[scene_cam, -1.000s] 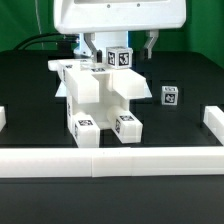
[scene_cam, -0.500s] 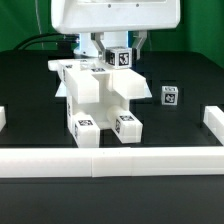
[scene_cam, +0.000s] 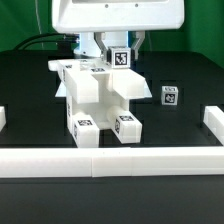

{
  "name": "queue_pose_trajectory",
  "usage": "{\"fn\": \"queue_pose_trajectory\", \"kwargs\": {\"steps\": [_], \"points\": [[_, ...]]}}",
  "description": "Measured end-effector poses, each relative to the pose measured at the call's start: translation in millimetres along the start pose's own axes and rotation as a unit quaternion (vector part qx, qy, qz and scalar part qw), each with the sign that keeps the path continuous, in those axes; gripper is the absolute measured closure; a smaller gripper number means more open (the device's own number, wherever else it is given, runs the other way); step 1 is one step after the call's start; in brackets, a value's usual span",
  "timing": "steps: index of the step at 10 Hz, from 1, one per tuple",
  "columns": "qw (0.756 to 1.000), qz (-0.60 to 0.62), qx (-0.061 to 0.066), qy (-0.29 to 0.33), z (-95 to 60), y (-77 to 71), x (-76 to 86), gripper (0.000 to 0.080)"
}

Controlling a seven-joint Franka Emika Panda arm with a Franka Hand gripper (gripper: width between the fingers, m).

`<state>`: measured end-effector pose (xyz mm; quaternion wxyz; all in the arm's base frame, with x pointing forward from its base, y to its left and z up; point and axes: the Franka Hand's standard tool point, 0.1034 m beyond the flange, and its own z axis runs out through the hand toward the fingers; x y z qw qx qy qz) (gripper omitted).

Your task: Assemble chair

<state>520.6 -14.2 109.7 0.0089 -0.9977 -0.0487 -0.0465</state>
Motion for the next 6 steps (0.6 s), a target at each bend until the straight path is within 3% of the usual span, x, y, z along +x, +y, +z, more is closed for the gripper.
{"fn": "queue_pose_trajectory", "kwargs": {"steps": [6], "points": [[0.978, 0.207, 0.004, -0.001, 0.6, -0.5, -1.1, 0.0528]]}}
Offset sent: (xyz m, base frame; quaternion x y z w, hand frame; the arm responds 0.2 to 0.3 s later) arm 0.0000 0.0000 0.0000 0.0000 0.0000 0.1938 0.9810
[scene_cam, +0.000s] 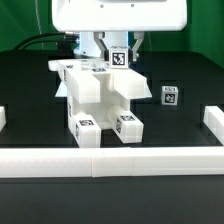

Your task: Assemble chair

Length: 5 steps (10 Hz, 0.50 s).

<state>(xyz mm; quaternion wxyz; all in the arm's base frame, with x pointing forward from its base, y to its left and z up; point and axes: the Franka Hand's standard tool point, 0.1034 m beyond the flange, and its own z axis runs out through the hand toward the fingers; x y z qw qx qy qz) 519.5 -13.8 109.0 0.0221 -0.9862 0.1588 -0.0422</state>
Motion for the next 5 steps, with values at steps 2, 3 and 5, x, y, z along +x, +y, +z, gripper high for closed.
{"fn": "queue_pose_trajectory", "kwargs": {"steps": [2, 3, 5], "points": [[0.995, 0.098, 0.0, -0.008, 1.1, -3.3, -3.8, 0.0528], [0.99, 0.143, -0.001, -0.013, 1.3, -4.9, -5.3, 0.0528], [0.971, 0.238, -0.004, -0.022, 1.9, -7.5, -6.5, 0.0528]]}}
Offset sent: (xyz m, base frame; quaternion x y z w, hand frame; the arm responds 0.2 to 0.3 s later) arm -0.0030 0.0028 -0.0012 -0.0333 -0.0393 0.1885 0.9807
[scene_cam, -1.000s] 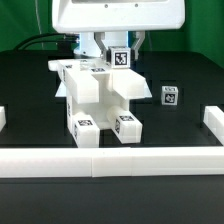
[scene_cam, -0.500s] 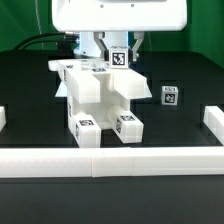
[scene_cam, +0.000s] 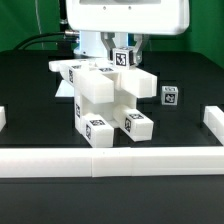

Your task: Assemble chair

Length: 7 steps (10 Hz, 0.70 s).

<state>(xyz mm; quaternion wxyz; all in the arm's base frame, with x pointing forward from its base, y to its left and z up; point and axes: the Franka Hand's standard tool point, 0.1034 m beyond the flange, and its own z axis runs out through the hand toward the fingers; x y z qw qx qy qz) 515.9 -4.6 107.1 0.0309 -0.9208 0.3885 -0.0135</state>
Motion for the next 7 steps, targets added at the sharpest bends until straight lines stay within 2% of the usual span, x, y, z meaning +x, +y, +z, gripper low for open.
{"fn": "queue_pose_trajectory", "kwargs": {"steps": [2, 4, 6, 7], "points": [[0.995, 0.099, 0.003, -0.001, 0.3, -3.0, -2.2, 0.0528], [0.996, 0.092, 0.004, -0.002, 0.3, -3.4, -2.6, 0.0527], [0.997, 0.073, 0.006, -0.001, -0.6, -10.1, -6.4, 0.021], [0.998, 0.064, 0.006, -0.001, -0.7, -13.2, -8.8, 0.021]]}}
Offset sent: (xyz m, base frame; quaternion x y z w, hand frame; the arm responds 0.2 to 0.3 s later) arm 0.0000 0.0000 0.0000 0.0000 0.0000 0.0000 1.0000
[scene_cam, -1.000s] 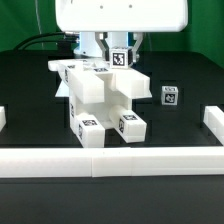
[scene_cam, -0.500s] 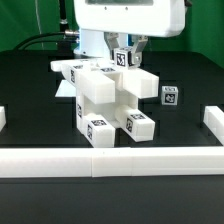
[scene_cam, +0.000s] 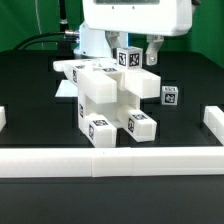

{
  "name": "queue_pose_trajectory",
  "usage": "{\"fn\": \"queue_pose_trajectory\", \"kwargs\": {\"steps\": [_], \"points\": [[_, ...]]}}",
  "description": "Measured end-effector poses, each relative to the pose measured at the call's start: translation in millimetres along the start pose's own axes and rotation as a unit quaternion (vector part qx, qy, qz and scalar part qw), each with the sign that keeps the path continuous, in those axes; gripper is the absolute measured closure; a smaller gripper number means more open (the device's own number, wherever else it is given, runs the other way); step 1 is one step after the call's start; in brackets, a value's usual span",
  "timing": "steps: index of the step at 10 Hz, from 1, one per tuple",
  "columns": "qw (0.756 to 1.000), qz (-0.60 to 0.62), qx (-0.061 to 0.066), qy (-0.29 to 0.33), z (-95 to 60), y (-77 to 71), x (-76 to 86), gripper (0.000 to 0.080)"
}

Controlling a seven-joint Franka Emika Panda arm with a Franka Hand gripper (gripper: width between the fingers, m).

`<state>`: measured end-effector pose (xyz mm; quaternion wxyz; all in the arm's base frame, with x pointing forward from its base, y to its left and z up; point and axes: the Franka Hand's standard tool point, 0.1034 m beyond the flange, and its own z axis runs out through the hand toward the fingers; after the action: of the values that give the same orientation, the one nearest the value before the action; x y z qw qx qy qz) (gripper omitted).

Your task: Assemble chair

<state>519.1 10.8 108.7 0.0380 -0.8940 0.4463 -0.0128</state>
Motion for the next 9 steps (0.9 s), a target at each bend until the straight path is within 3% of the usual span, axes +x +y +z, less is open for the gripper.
{"fn": "queue_pose_trajectory", "kwargs": {"steps": [1, 5, 9], "points": [[0.998, -0.058, -0.001, 0.0, 0.3, 1.0, 0.6, 0.016], [0.978, -0.21, -0.003, 0.0, 0.4, 1.5, 0.7, 0.0151], [0.914, -0.406, -0.003, 0.0, 0.4, 5.6, 6.7, 0.0151]]}}
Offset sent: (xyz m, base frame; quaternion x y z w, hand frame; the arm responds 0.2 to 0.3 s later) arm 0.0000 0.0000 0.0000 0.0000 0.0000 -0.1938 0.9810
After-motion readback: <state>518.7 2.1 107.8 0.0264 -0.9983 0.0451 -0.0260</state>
